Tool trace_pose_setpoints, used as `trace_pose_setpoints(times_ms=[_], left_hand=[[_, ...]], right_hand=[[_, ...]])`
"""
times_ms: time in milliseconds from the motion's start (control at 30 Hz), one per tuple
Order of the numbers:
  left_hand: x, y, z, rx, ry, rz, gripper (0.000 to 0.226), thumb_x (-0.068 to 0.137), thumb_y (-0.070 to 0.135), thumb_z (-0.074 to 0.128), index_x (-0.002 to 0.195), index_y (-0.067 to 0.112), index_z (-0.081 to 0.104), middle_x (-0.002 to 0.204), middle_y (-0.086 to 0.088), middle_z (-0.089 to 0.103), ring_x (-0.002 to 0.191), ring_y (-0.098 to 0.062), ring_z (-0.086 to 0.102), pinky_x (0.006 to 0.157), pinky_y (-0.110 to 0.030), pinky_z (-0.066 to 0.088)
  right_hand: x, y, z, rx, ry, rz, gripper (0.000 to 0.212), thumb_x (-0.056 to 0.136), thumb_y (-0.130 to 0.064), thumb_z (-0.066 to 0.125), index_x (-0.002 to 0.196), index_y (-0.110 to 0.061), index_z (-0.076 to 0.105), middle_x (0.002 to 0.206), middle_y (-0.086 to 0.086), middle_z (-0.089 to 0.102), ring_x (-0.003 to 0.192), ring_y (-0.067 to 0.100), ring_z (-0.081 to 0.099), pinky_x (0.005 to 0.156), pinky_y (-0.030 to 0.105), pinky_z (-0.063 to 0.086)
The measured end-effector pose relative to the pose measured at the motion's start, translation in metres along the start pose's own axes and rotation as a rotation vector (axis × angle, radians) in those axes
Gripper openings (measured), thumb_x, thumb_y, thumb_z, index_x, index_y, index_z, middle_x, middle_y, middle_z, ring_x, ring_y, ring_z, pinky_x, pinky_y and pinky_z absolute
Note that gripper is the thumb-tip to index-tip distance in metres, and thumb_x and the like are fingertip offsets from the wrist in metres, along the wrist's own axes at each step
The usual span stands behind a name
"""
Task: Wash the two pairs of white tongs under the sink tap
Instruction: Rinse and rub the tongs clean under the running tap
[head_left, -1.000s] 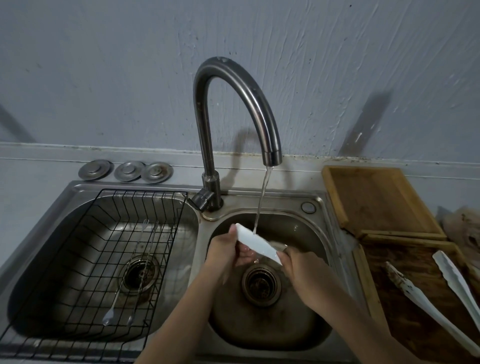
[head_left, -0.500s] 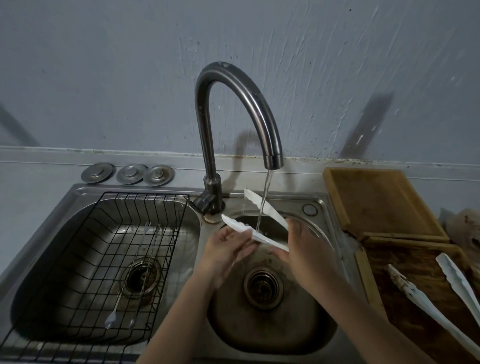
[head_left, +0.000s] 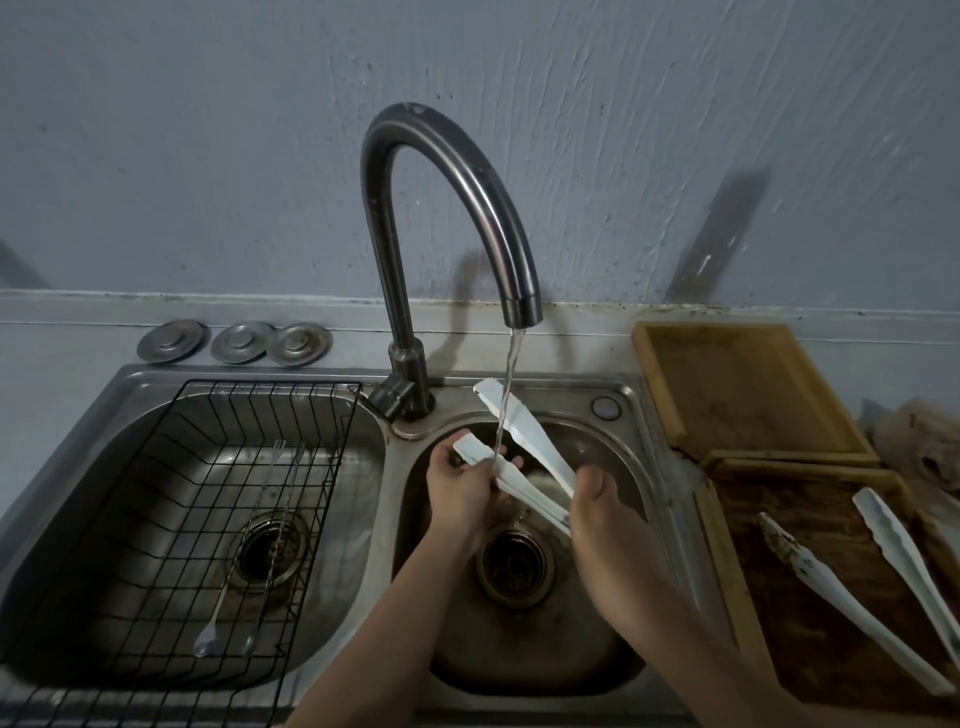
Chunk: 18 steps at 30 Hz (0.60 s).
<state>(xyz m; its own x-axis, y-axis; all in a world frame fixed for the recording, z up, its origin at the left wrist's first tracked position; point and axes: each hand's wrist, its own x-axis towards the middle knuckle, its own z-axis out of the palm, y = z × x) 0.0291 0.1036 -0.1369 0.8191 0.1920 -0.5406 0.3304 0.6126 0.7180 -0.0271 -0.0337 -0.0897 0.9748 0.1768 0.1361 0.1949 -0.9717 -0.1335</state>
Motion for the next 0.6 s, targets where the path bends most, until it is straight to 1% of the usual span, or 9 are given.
trace_pose_setpoints(times_ms=[67,133,200,300,367,400,467,533,600], left_hand=[[0.004,0.003,-0.003,0.076,0.089,0.018,0.031,0.080,-0.013,0.055,0.103,0.008,0.055,0.091,-0.023,0.069,0.077,-0.036,0.073,0.071,-0.048,0.060],[0.008,0.006,-0.010,0.329,0.154,0.116,0.016,0.082,-0.006,0.057,0.091,0.007,0.061,0.086,-0.020,0.068,0.076,-0.034,0.071,0.066,-0.043,0.060],[0.011,0.010,-0.017,0.568,0.193,0.204,0.008,0.087,0.002,0.056,0.087,0.005,0.064,0.081,-0.013,0.067,0.080,-0.034,0.068,0.069,-0.044,0.059],[0.008,0.015,-0.021,0.693,0.133,0.247,0.017,0.094,0.008,0.048,0.094,0.002,0.064,0.080,-0.011,0.067,0.084,-0.036,0.068,0.077,-0.052,0.057],[0.004,0.020,-0.022,0.818,0.038,0.294,0.024,0.097,0.012,0.041,0.101,0.007,0.063,0.095,-0.016,0.069,0.093,-0.034,0.066,0.085,-0.048,0.054],[0.002,0.023,-0.024,0.862,-0.002,0.315,0.025,0.098,0.014,0.040,0.103,0.009,0.063,0.101,-0.016,0.069,0.097,-0.031,0.064,0.087,-0.042,0.053],[-0.005,0.028,-0.026,0.820,-0.049,0.343,0.026,0.099,0.018,0.041,0.103,0.009,0.064,0.102,-0.010,0.068,0.098,-0.024,0.063,0.084,-0.030,0.050],[-0.012,0.031,-0.027,0.641,-0.078,0.322,0.030,0.098,0.021,0.045,0.114,0.003,0.062,0.104,-0.004,0.068,0.096,-0.017,0.064,0.083,-0.023,0.051],[-0.019,0.034,-0.025,0.516,-0.127,0.337,0.033,0.093,0.015,0.055,0.124,0.003,0.055,0.105,-0.002,0.066,0.093,-0.008,0.063,0.079,-0.015,0.053]], right_hand=[[-0.001,0.001,0.005,-0.002,-0.030,-0.001,0.041,0.055,0.003,0.084,0.082,0.002,0.054,0.060,0.011,0.057,0.033,0.014,0.050,0.034,0.012,0.015],[-0.002,0.003,0.011,0.007,-0.080,0.017,0.032,0.075,-0.005,0.072,0.096,-0.002,0.049,0.076,0.009,0.060,0.046,0.014,0.055,0.041,0.017,0.029],[-0.002,0.007,0.015,0.026,-0.094,0.032,0.028,0.083,-0.008,0.063,0.103,-0.005,0.044,0.083,0.007,0.059,0.052,0.014,0.055,0.044,0.019,0.034],[0.000,0.010,0.016,0.050,-0.141,0.034,0.027,0.086,-0.009,0.058,0.106,-0.009,0.039,0.086,0.003,0.057,0.055,0.013,0.055,0.046,0.021,0.040],[0.002,0.015,0.017,0.104,-0.177,0.044,0.029,0.086,-0.007,0.055,0.106,-0.012,0.035,0.080,-0.003,0.051,0.054,0.010,0.049,0.046,0.020,0.037],[0.003,0.019,0.017,0.146,-0.200,0.055,0.032,0.084,-0.006,0.056,0.105,-0.014,0.033,0.074,-0.008,0.045,0.053,0.008,0.045,0.045,0.019,0.034],[0.004,0.029,0.017,0.226,-0.244,0.066,0.041,0.080,-0.005,0.063,0.098,-0.021,0.029,0.069,-0.012,0.037,0.054,0.006,0.045,0.044,0.016,0.034],[0.002,0.037,0.018,0.260,-0.306,0.033,0.049,0.076,-0.009,0.068,0.093,-0.027,0.026,0.072,-0.011,0.043,0.058,0.005,0.050,0.046,0.016,0.039],[-0.001,0.043,0.021,0.296,-0.366,0.005,0.051,0.073,-0.011,0.070,0.092,-0.029,0.027,0.078,-0.010,0.048,0.061,0.003,0.051,0.047,0.017,0.041]])
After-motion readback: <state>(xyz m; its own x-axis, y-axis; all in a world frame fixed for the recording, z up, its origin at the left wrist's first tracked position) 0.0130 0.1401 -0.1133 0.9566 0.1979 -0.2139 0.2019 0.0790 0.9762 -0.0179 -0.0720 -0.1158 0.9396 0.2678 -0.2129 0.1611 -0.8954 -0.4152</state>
